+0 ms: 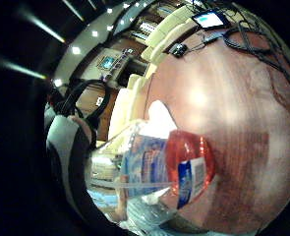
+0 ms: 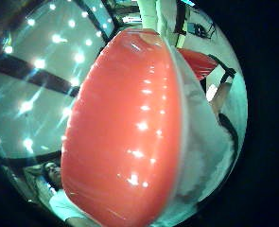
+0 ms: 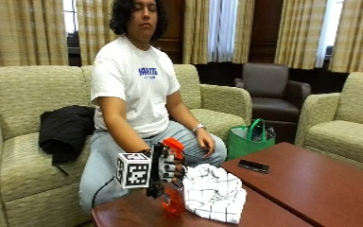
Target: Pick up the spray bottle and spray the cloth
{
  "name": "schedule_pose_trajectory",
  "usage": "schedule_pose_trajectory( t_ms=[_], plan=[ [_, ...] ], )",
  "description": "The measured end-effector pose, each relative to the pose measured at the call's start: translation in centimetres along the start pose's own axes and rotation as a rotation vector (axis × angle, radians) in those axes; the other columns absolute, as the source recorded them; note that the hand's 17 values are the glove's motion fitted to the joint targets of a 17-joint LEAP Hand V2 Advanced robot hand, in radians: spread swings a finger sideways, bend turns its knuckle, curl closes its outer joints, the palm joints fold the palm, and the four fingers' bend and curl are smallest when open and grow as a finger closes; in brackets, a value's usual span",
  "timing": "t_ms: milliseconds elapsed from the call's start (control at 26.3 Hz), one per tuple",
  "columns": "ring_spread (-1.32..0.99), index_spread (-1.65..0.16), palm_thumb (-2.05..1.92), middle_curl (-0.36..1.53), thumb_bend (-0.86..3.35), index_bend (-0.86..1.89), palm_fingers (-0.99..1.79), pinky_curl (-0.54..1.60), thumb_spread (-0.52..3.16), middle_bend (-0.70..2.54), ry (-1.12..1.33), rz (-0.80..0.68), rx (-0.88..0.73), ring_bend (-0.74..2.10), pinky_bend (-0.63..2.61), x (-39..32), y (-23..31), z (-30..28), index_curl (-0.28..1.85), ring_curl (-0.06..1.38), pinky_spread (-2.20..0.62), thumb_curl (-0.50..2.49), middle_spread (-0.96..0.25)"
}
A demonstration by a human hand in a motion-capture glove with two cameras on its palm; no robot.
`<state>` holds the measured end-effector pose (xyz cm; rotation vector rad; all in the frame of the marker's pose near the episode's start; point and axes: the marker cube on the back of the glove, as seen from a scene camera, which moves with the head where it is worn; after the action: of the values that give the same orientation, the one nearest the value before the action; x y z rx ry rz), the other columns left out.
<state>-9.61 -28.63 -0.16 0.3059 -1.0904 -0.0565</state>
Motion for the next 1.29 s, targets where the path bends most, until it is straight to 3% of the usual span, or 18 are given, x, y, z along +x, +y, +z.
schedule_pose_trajectory(
  t_ms=[190, 531, 835, 1291],
  plan=[
    [-0.17, -0.22, 0.88, 0.55, -0.02, 0.4, 1.39, 0.42, 0.63, 0.66, 0.033, -0.018, -0.169, 0.72, 0.49, -4.3, 1.6, -2.4, 0.48, 0.47, -0.27, 0.64, -0.13],
    [-0.17, -0.22, 0.88, 0.55, -0.02, 0.39, 1.38, 0.42, 0.58, 0.66, 0.318, 0.009, -0.543, 0.72, 0.5, -12.7, 1.6, -5.2, 0.51, 0.47, -0.27, 0.68, -0.13],
    [-0.17, -0.23, 0.87, 0.56, -0.03, 0.38, 1.37, 0.42, 0.56, 0.67, 0.62, 0.171, -0.884, 0.71, 0.5, -18.0, 1.7, -3.0, 0.53, 0.47, -0.28, 0.71, -0.13],
    [-0.17, -0.23, 0.87, 0.56, -0.03, 0.36, 1.37, 0.42, 0.55, 0.67, 0.931, 0.487, -1.129, 0.71, 0.49, -17.3, 0.8, 2.4, 0.55, 0.47, -0.28, 0.75, -0.13]
  ],
)
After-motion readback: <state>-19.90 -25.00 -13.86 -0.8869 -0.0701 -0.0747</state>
